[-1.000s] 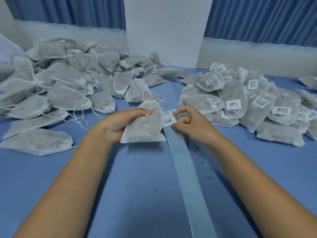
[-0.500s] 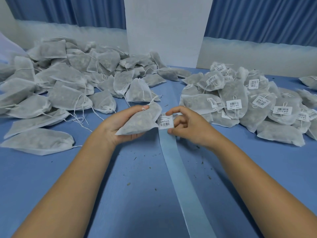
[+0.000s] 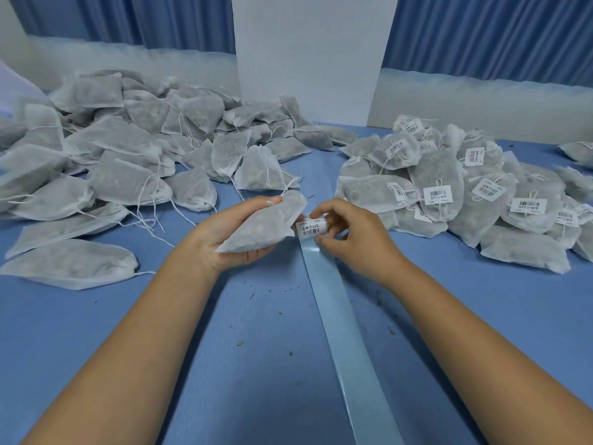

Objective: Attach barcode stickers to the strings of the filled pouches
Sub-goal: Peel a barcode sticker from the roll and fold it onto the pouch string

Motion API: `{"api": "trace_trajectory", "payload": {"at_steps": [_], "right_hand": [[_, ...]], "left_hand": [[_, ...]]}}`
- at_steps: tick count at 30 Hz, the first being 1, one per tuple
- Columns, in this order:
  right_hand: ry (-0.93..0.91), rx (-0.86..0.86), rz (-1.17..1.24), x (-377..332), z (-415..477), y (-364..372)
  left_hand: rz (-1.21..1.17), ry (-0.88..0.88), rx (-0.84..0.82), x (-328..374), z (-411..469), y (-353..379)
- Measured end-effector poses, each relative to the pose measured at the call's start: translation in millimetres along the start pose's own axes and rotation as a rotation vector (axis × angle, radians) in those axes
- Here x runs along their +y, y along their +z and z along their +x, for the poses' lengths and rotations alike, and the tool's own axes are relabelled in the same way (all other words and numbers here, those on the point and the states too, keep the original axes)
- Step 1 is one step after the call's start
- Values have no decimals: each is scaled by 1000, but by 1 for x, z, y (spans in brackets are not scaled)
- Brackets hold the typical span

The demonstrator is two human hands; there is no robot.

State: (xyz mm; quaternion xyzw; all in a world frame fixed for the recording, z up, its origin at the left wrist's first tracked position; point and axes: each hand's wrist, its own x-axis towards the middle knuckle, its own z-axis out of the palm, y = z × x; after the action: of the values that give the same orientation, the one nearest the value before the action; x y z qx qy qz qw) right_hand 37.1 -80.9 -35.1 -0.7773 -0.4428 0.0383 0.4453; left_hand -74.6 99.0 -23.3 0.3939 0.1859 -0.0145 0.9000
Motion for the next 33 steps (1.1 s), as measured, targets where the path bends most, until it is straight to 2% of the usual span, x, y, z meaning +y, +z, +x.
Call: {"api": "trace_trajectory", "payload": {"at_steps": [13, 22, 27, 33], "right_hand": [[-82, 75, -153, -3, -1, 1], [-194, 211, -282, -4, -5, 3], [-164, 188, -249, -4, -6, 2], [-164, 170, -235, -6, -6, 2]], "left_hand": [[-35, -1, 5, 0, 1, -1], [-51, 11, -5, -1, -4, 6], [6, 15, 16, -2, -4, 4], [-36, 0, 5, 0, -2, 1]]}}
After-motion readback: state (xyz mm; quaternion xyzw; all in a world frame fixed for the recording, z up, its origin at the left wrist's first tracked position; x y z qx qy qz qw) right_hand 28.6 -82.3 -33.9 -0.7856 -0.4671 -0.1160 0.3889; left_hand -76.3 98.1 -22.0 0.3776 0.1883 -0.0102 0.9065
